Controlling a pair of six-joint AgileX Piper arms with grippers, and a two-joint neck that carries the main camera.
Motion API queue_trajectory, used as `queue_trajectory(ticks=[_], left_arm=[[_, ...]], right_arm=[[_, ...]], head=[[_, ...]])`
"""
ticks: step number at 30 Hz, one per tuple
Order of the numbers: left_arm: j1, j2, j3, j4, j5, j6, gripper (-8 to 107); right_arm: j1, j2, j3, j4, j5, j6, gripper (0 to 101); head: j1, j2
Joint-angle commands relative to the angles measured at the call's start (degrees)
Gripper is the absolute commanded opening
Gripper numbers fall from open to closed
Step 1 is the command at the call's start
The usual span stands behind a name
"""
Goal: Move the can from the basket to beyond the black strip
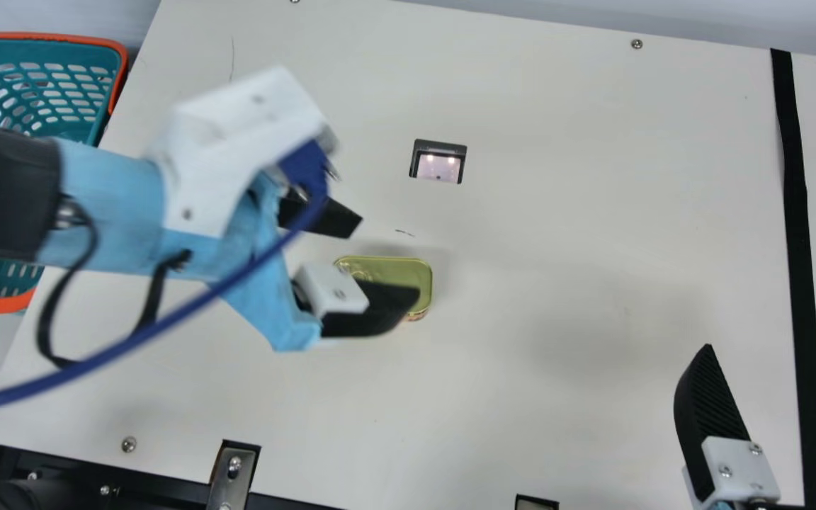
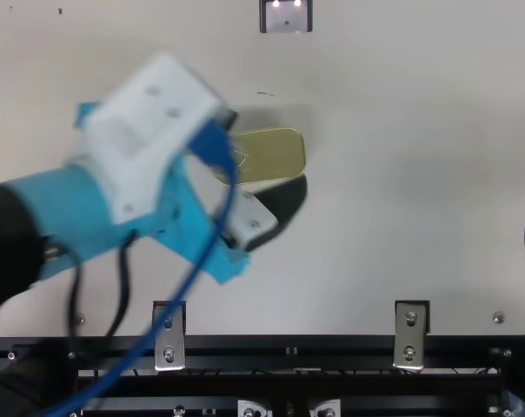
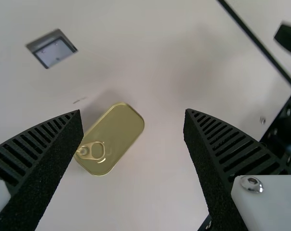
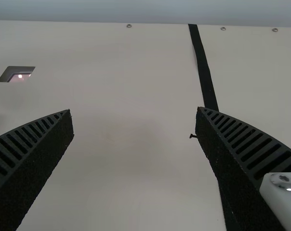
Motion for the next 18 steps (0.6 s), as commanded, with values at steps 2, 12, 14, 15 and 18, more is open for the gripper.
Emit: queue_trajectory(ticks=[2, 12, 14, 15, 18], left_arm=[[4.9, -6.1, 4.2, -1.0, -4.5, -1.3, 90], [11.6, -19.0, 15.5, 8.1, -15.7, -5.4, 90], [12.5, -21.2, 17.5, 10.0, -16.6, -6.4, 90], [13.2, -22.2, 18.4, 10.8, -16.7, -6.8, 90], [15.2, -25.6, 21.5, 13.4, -16.7, -8.4, 90]], right_arm=[[0.0, 0.0, 0.0, 0.0, 0.0, 0.0, 101], [0.0, 0.0, 0.0, 0.0, 0.0, 0.0, 101], [0.0, 0.0, 0.0, 0.0, 0.0, 0.0, 101], [0.0, 0.0, 0.0, 0.0, 0.0, 0.0, 101], [0.0, 0.0, 0.0, 0.0, 0.0, 0.0, 101]], head=[[-0.2, -0.4], [-0.2, -0.4], [-0.2, -0.4], [-0.2, -0.4], [-0.2, -0.4]])
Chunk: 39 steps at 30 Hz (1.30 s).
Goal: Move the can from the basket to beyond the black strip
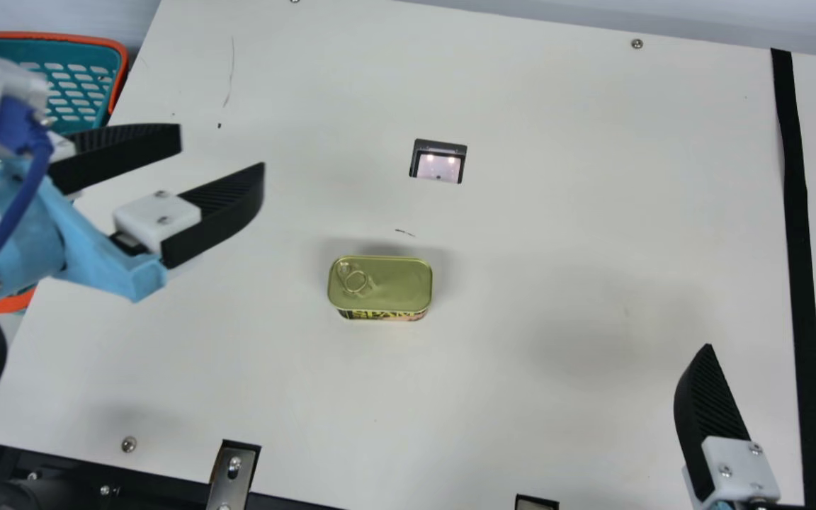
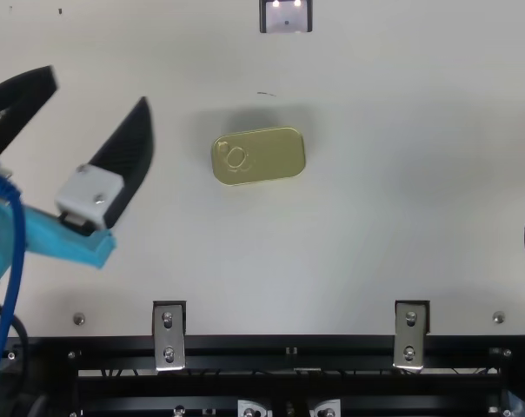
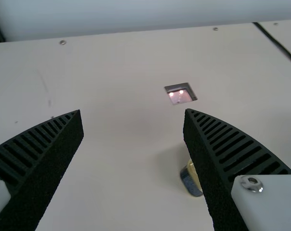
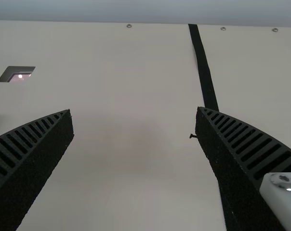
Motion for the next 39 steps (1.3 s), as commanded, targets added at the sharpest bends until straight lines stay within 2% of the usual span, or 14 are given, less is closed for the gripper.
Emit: queue_trajectory(ticks=[1, 9, 10, 13, 16, 19, 23, 29, 36, 37, 39], left_arm=[[1.8, -3.4, 3.1, 2.0, 0.2, -1.1, 90], [11.4, -13.4, 12.4, 3.4, 2.0, -4.8, 90], [8.7, -10.7, 9.9, 3.6, 1.9, -4.3, 90], [11.1, -13.2, 12.3, 3.4, 2.0, -4.8, 90], [11.4, -13.4, 12.3, 3.4, 2.0, -4.8, 90], [11.4, -13.4, 12.3, 3.4, 2.1, -4.8, 90], [11.4, -13.4, 12.3, 3.4, 2.1, -4.8, 90], [11.4, -13.4, 12.3, 3.4, 2.1, -4.8, 90], [11.4, -13.4, 12.3, 3.4, 2.1, -4.8, 90], [11.4, -13.4, 12.3, 3.4, 2.1, -4.8, 90], [11.4, -13.4, 12.3, 3.4, 2.1, -4.8, 90]], right_arm=[[0.0, 0.0, 0.0, 0.0, 0.0, 0.0, 101], [0.0, 0.0, 0.0, 0.0, 0.0, 0.0, 101], [0.0, 0.0, 0.0, 0.0, 0.0, 0.0, 101], [0.0, 0.1, -0.1, -0.3, -0.1, 0.2, 101], [-0.1, 1.3, -1.4, -1.6, -0.6, 0.4, 101], [0.3, 3.8, -4.7, -4.0, -1.2, 0.8, 101], [1.5, 8.4, -11.2, -8.0, -1.5, 1.5, 101], [4.3, 15.7, -22.3, -13.3, 0.2, 2.4, 101], [6.3, 24.1, -34.0, -15.7, 2.6, 0.3, 101], [6.6, 21.6, -29.5, -15.1, 2.2, 1.3, 101], [6.4, 23.5, -32.2, -15.5, 2.4, 0.2, 101]], head=[[-0.2, -0.4], [-0.2, -0.4], [-0.2, -0.4], [-0.2, -0.4], [-0.2, -0.4], [-0.2, -0.4], [-0.2, -0.4], [-0.2, -0.4], [-0.2, -0.4], [-0.2, -0.4], [-0.2, -0.4]])
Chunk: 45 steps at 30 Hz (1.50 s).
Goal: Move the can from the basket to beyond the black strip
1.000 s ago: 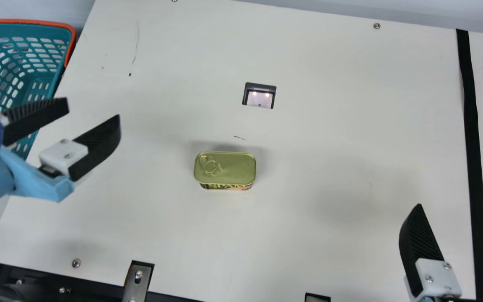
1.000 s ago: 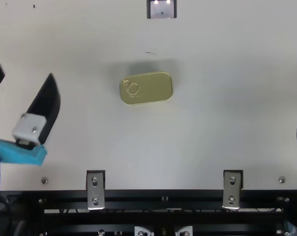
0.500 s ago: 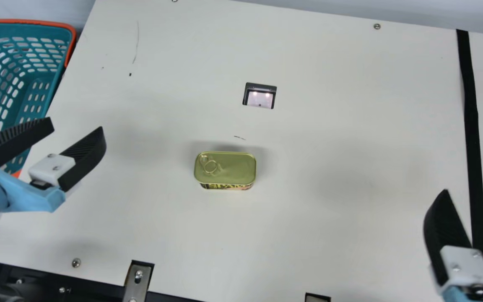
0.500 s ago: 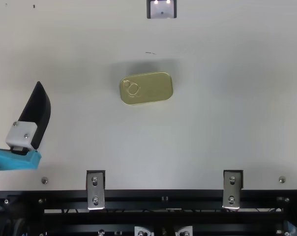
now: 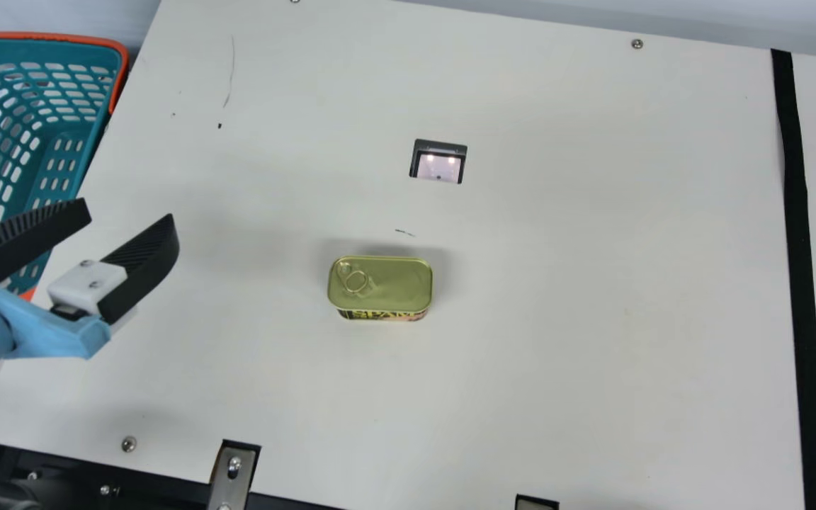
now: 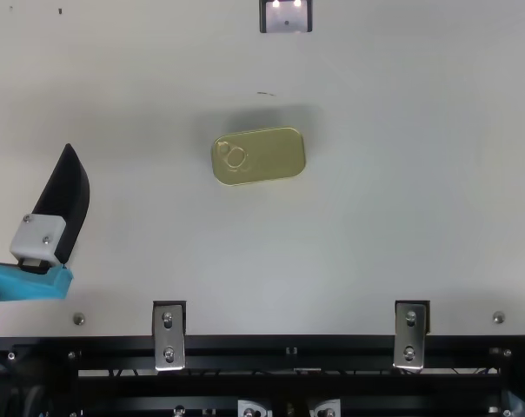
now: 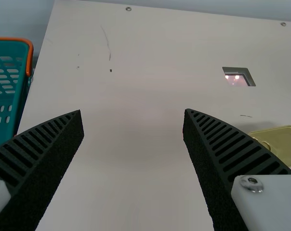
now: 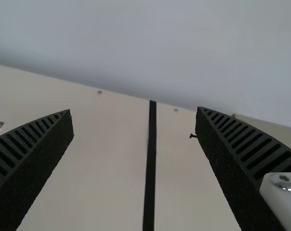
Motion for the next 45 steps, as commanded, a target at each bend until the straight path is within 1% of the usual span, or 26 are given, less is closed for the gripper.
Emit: queue_trajectory(ticks=[1, 6, 9, 12, 17, 20, 23, 27, 30, 33, 40, 45], left_arm=[[0.0, 0.0, 0.0, 0.0, 0.0, 0.0, 90], [0.0, 0.0, 0.0, 0.0, 0.0, 0.0, 90], [0.0, 0.0, 0.0, 0.0, 0.0, 0.0, 90], [0.0, 0.0, 0.0, 0.0, 0.0, 0.0, 90], [0.0, 0.0, 0.0, 0.0, 0.0, 0.0, 90], [0.0, 0.0, 0.0, 0.0, 0.0, 0.0, 90], [0.0, 0.0, 0.0, 0.0, 0.0, 0.0, 90], [0.0, 0.0, 0.0, 0.0, 0.0, 0.0, 90], [0.0, 0.0, 0.0, 0.0, 0.0, 0.0, 90], [0.0, 0.0, 0.0, 0.0, 0.0, 0.0, 90], [0.0, 0.0, 0.0, 0.0, 0.0, 0.0, 90], [0.0, 0.0, 0.0, 0.0, 0.0, 0.0, 90]], right_arm=[[0.0, 0.0, 0.0, 0.0, 0.0, 0.0, 101], [0.1, 0.6, -1.2, 0.1, -0.1, 0.2, 101], [0.3, 3.0, -2.6, 0.0, -0.9, 0.6, 101], [0.3, 7.0, -5.8, -0.2, -1.7, 0.6, 101], [0.2, 15.7, -13.3, 0.5, -1.8, -0.9, 101], [-0.2, 21.1, -17.4, 2.4, -0.7, -2.9, 101], [-0.8, 26.0, -20.5, 5.3, 0.9, -5.9, 101], [-2.1, 31.6, -22.8, 10.0, 3.6, -10.8, 101], [-3.2, 34.8, -22.6, 13.5, 5.3, -15.0, 101], [-4.3, 36.9, -20.6, 17.3, 6.5, -19.7, 101], [-6.1, 39.4, -13.1, 28.1, 8.3, -31.7, 101], [-7.8, 40.2, -8.0, 36.3, 11.1, -42.8, 101]], head=[[-0.2, -0.1], [-0.2, -0.1], [-0.2, -0.1], [-0.2, -0.1], [-0.2, -0.1], [-0.2, -0.1], [-0.2, -0.1], [-0.2, -0.1], [-0.2, -0.1], [-0.2, -0.1], [-0.2, -0.1], [-0.2, -0.1]])
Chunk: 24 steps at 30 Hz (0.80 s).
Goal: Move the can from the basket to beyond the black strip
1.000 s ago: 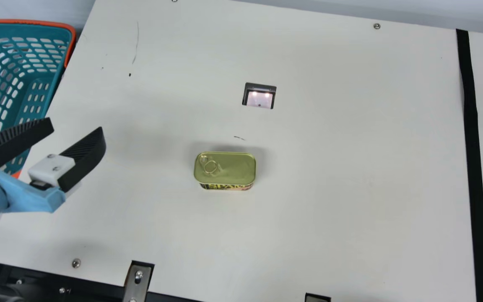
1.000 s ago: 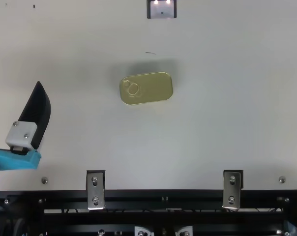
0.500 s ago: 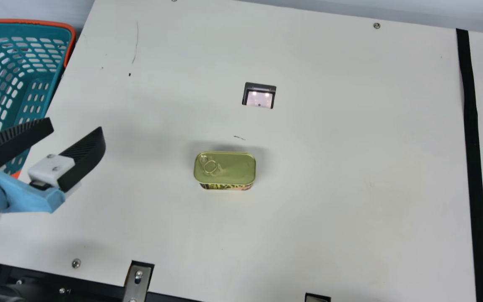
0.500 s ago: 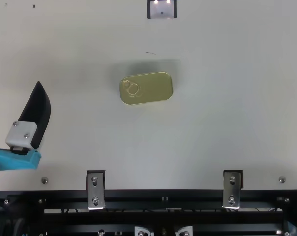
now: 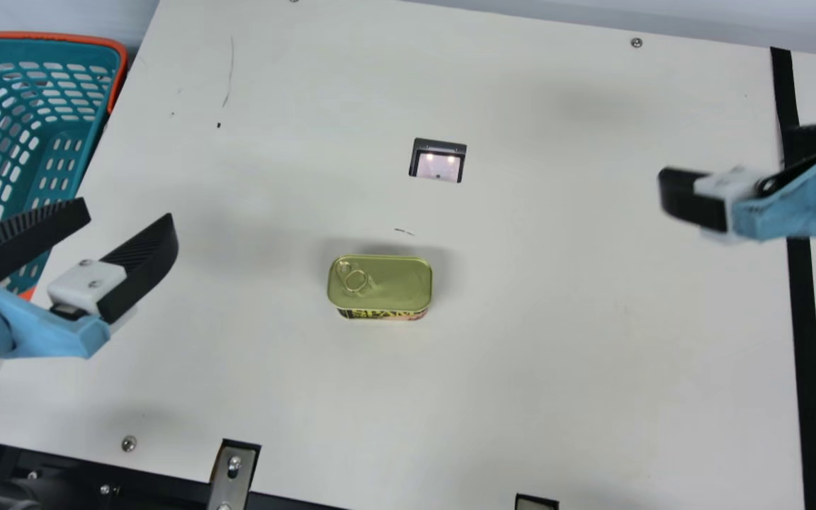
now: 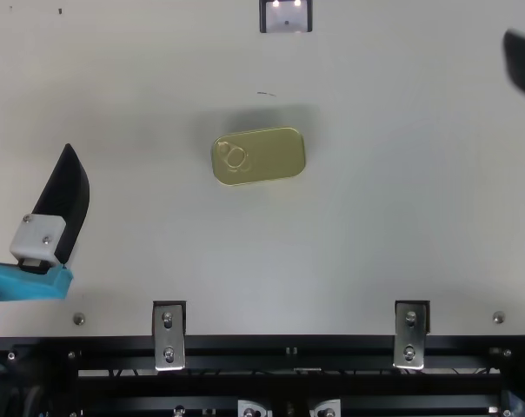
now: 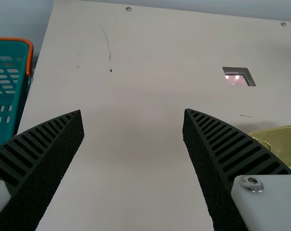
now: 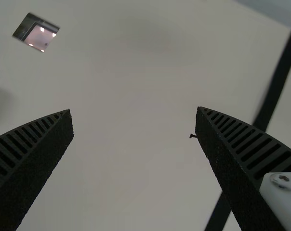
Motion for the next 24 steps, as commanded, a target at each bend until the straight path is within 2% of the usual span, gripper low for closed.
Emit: queue_trajectory(ticks=[1, 3, 4, 7, 12, 16, 24], left_arm=[[0.0, 0.0, 0.0, 0.0, 0.0, 0.0, 90], [0.0, 0.0, 0.0, 0.0, 0.0, 0.0, 90], [0.0, 0.0, 0.0, 0.0, 0.0, 0.0, 90], [0.0, 0.0, 0.0, 0.0, 0.0, 0.0, 90], [0.0, 0.0, 0.0, 0.0, 0.0, 0.0, 90], [0.0, 0.0, 0.0, 0.0, 0.0, 0.0, 90], [0.0, 0.0, 0.0, 0.0, 0.0, 0.0, 90]], right_arm=[[-1.0, 0.1, 2.7, 6.0, 1.7, -9.2, 101], [-2.7, 0.3, 4.5, 5.9, 1.7, -11.7, 101], [-1.6, 0.2, 3.1, 4.6, 1.8, -6.0, 101], [-2.8, 0.3, 4.5, 5.6, 1.8, -10.4, 101], [-1.9, 0.4, 4.6, 6.6, 1.5, -11.5, 101], [-1.9, 1.0, 6.0, 9.6, 2.2, -14.9, 101], [-4.2, 3.5, 9.7, 17.6, 5.5, -25.8, 101]], head=[[-0.2, -0.1], [-0.2, -0.1], [-0.2, -0.1], [-0.2, -0.1], [-0.2, -0.1], [-0.2, -0.1], [-0.2, -0.1]])
